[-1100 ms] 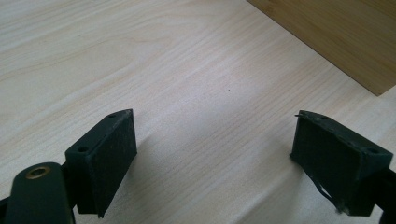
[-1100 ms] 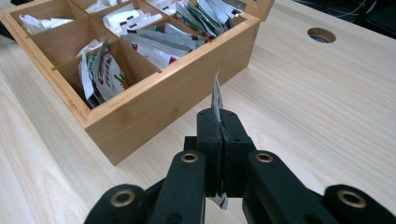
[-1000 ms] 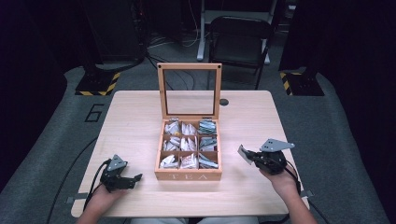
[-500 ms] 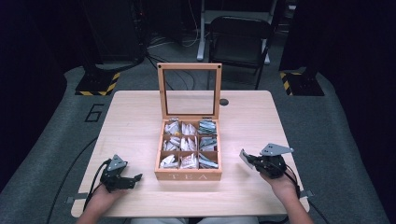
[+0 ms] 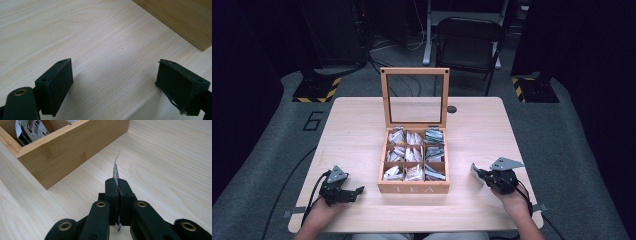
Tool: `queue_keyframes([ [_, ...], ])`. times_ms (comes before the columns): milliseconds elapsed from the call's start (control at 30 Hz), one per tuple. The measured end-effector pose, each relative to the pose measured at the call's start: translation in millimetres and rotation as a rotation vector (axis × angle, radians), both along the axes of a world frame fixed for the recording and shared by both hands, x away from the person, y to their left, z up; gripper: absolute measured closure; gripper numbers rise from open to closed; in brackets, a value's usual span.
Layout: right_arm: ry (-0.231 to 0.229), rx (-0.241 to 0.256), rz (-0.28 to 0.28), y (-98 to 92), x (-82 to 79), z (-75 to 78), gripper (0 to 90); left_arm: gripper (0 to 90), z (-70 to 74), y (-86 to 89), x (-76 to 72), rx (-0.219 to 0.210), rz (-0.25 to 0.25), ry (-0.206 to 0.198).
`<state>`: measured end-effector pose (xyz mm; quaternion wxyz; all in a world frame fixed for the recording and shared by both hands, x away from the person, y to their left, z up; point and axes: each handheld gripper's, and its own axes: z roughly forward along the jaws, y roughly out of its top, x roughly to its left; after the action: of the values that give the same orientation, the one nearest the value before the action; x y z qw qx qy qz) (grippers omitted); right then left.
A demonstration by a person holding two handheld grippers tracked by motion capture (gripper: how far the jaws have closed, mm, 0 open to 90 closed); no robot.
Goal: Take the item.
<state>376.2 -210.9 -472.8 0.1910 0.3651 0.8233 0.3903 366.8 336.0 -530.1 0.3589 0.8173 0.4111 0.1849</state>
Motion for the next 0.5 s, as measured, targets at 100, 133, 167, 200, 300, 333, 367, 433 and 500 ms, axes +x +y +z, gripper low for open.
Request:
queue_keyframes([
  [100,-0.003,-0.008,-0.005,0.7,-1.1,-1.5,87.7,13.7,0.0,0.1,0.1,0.000,-0.002,0.000],
  [133,-0.003,-0.008,-0.005,0.7,-1.1,-1.5,87.7,13.7,0.0,0.1,0.1,-0.001,-0.001,0.001],
  [167,-0.002,-0.010,-0.006,1.1,-1.5,-2.1,87.5,13.7,0.0,0.1,0.1,0.000,-0.001,0.001],
  [200,-0.002,-0.020,0.002,0.8,-1.3,-2.7,87.5,13.7,0.0,0.1,0.1,0.000,-0.001,0.000],
  [300,-0.001,-0.022,0.004,1.8,-1.8,-6.1,86.8,13.7,0.0,0.1,0.1,-0.001,-0.001,0.001],
  [333,0.004,-0.030,0.005,2.1,-2.0,-6.8,86.3,13.7,0.0,0.1,0.1,0.000,-0.001,0.001],
  [367,0.004,-0.024,0.001,3.3,-2.5,-8.3,85.6,13.7,0.0,0.1,0.1,-0.001,-0.001,0.000],
  [433,0.011,-0.033,0.012,4.9,-3.5,-10.8,84.4,13.7,0.0,0.1,0.1,-0.001,-0.002,0.000],
  [500,0.010,-0.049,0.026,7.3,-4.1,-13.3,83.0,13.7,0.0,0.1,0.1,-0.001,-0.001,0.000],
])
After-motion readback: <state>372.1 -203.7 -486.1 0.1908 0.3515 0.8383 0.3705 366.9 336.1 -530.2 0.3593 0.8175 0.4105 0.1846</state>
